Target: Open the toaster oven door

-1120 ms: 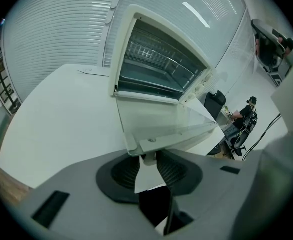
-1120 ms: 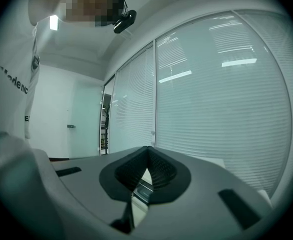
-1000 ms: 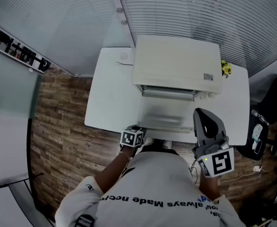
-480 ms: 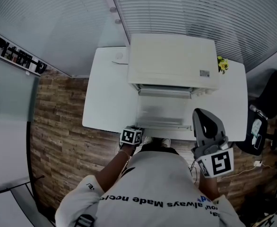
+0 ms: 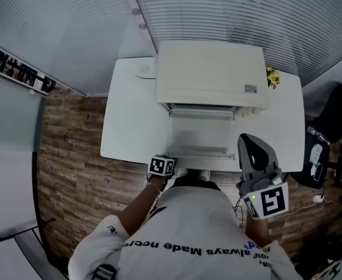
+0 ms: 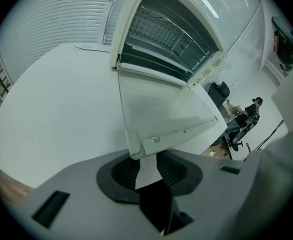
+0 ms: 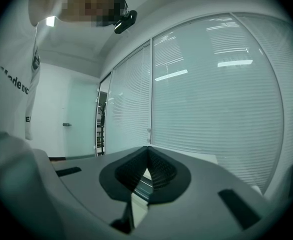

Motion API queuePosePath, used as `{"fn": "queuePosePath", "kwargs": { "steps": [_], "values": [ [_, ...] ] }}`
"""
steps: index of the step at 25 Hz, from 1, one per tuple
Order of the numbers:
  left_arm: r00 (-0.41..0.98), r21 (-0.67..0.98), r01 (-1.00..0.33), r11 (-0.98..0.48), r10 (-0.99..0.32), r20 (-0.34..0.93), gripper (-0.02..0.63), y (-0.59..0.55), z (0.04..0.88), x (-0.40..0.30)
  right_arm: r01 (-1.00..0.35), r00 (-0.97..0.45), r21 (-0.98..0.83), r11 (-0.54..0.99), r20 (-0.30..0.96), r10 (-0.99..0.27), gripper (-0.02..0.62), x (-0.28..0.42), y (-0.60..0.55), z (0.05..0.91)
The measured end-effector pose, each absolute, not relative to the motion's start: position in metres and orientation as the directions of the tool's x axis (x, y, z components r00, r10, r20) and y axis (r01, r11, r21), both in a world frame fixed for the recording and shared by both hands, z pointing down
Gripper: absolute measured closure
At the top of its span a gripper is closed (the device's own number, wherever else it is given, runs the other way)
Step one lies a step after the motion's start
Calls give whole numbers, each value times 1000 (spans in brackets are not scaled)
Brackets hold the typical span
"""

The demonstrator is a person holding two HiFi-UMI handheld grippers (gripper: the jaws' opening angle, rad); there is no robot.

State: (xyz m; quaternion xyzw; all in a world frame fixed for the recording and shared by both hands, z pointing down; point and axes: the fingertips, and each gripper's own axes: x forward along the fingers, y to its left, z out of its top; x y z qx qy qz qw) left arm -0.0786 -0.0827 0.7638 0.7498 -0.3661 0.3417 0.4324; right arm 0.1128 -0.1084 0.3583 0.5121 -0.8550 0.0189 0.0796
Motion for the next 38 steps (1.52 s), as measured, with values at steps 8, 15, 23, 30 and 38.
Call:
{"fn": "queuePosePath", "kwargs": {
  "steps": [8, 15, 23, 30, 38],
  "values": [
    [506, 401, -838, -371, -249, 826, 491, -83, 769, -78, -880, -458, 53, 472, 164, -873, 588, 112, -109, 360],
    [503, 404, -837, -369, -229, 833, 491, -70, 771, -81, -877, -463, 56, 477, 165, -871, 588, 110, -113, 362],
    [545, 443, -816, -370, -240, 803, 521, -53, 740, -76, -868, -478, 60, 493, 168, -862, 588, 106, -118, 363],
    [596, 445, -792, -417, -374, 710, 555, -79, 679, -64, -865, -481, 64, 498, 178, -858, 588, 106, -123, 367],
    [612, 401, -790, -464, -547, 571, 566, -133, 600, -55, -864, -479, 69, 498, 187, -857, 588, 108, -126, 370]
  ]
}}
